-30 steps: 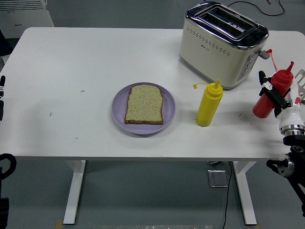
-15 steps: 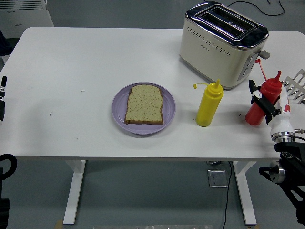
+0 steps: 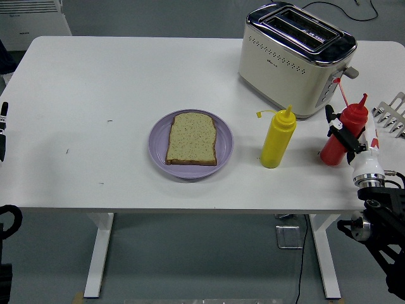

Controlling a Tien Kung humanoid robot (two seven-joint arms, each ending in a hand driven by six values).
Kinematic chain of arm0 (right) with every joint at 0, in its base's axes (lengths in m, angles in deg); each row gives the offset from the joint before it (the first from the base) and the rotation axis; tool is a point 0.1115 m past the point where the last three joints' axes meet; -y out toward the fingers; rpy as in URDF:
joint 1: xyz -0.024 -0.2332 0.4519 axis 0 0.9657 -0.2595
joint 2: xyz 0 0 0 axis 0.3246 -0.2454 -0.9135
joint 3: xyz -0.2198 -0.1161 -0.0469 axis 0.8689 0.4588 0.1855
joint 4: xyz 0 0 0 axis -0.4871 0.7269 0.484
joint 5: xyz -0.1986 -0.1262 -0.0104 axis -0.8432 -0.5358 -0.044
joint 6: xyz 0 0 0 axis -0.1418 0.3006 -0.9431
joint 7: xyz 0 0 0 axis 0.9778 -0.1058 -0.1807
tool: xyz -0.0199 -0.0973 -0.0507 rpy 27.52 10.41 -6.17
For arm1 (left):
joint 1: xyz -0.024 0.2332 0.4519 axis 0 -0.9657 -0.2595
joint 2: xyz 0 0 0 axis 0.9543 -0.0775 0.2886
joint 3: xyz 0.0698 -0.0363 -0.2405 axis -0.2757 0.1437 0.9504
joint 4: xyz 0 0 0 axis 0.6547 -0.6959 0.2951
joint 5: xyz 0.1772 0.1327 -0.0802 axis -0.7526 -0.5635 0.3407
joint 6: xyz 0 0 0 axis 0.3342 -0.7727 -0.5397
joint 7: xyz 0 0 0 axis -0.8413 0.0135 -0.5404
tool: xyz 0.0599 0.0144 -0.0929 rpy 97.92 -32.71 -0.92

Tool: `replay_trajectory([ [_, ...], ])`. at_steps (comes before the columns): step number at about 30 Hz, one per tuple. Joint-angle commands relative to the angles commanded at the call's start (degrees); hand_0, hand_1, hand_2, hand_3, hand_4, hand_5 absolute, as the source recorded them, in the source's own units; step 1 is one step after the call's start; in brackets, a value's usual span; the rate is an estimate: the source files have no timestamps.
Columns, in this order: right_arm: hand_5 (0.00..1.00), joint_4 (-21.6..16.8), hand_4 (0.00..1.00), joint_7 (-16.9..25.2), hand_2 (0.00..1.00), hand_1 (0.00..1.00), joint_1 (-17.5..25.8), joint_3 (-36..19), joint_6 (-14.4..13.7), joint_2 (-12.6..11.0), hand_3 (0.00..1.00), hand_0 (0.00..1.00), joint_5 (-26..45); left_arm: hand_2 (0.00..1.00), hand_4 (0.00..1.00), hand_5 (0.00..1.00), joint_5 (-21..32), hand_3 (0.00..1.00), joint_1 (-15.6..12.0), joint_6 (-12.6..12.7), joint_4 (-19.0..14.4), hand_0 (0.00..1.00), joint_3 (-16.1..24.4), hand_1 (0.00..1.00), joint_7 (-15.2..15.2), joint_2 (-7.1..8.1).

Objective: Pick up the cup,pour liquid into bread,place the cup on the desk

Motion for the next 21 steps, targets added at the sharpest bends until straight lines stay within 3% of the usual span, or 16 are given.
replay_trajectory([
  [9,0.376,0.87,0.735,-0.17,0.184,0.081,-0.36,0.55,0.17,0.59,0.214,0.080,0.52,0.772,0.565,0.998,0.00,0.699,0.12,0.01,-0.01,0.796,0.19,0.767,0.01,0.00],
  [10,0.373,1.02,0.735,-0.46,0.265,0.170,-0.36,0.66,0.33,0.61,0.288,0.171,0.48,0.771,0.564,0.998,0.01,0.699,0.12,0.00,-0.02,0.796,0.19,0.768,0.01,0.00],
  [15,0.373,1.52,0.735,-0.60,0.265,0.170,-0.36,0.69,0.42,0.62,0.288,0.171,0.88,0.771,0.564,0.998,0.00,0.699,0.14,-0.01,-0.03,0.796,0.21,0.768,0.02,0.00],
  [16,0.370,1.58,0.738,-0.68,0.363,0.304,-0.35,0.60,0.56,0.61,0.353,0.286,0.90,0.770,0.564,0.998,0.01,0.699,0.13,-0.01,-0.02,0.796,0.21,0.768,0.02,0.00],
  [21,0.370,1.69,0.738,-2.56,0.363,0.304,0.03,-0.60,3.58,0.58,0.353,0.286,-1.22,0.770,0.564,0.998,0.01,0.699,0.14,-0.05,0.00,0.796,0.19,0.768,0.00,0.00],
])
